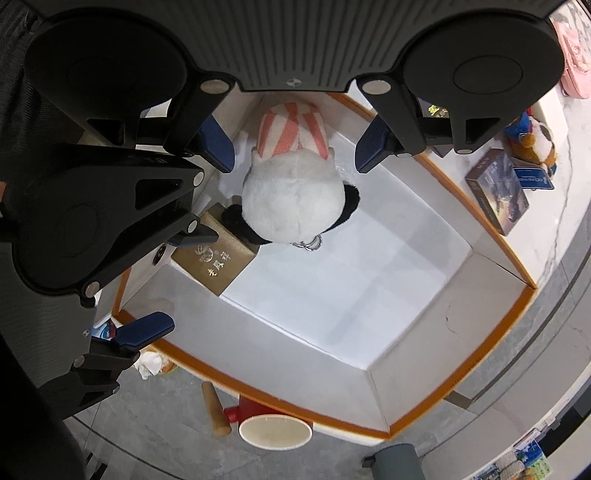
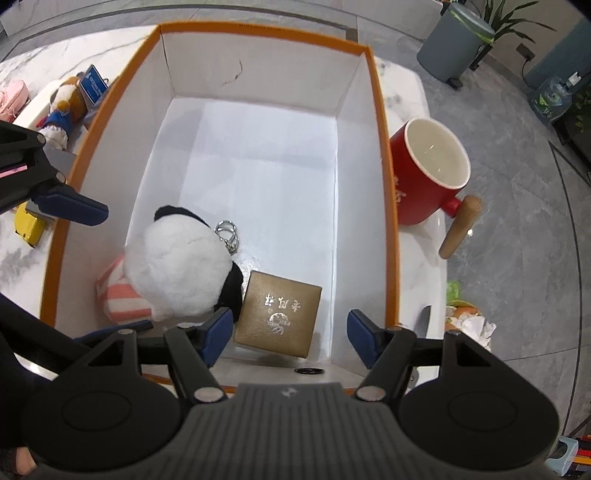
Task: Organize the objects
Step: 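Open the left tool to drop the plush while the right tool releases the gold box inside, then move both open tools back over the remaining table objects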
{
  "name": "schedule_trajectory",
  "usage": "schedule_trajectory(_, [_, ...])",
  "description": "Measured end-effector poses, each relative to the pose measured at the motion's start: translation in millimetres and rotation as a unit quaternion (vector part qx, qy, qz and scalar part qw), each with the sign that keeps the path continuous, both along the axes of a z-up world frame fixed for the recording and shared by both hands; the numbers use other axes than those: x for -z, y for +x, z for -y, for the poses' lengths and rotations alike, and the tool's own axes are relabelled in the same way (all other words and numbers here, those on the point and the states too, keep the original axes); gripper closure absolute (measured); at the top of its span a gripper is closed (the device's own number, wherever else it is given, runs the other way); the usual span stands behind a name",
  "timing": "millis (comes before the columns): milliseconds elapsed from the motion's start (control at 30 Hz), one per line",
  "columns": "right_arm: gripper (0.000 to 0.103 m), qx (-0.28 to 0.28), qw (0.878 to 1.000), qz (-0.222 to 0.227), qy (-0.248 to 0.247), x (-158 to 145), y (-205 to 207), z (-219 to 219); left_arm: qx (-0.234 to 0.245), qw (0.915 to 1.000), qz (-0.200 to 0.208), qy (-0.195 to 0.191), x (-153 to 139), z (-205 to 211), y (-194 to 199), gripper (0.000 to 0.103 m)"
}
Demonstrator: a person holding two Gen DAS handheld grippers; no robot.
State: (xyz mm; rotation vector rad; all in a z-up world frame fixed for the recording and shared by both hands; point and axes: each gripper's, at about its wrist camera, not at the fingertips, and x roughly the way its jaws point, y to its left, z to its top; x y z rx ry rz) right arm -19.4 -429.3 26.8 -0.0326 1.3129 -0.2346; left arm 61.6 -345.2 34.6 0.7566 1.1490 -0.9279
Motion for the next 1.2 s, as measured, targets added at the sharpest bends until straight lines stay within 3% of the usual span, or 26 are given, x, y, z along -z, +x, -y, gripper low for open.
schedule_trajectory(400, [0.033, -0.015, 0.999, 0.02, -0.032, -42.1, -3.9, -26.0, -0.009, 0.9994, 0.021, -0.026, -36.0, -26.2, -5.9, 0.016])
schedule_trajectory(833, [0.033, -0.048, 0.994, 0.062, -0.076, -96.4, -1.8, -82.5, -0.038, 0.9954, 0.053, -0.071, -79.6, -84.9, -4.7, 0.017])
schedule_trajectory(1200, [0.033, -0.086, 0.987, 0.094, -0.093, -112.6, 11.6, -146.0, -0.079, 0.99, 0.072, -0.093, -87.9, -150.7, 1.3, 0.022])
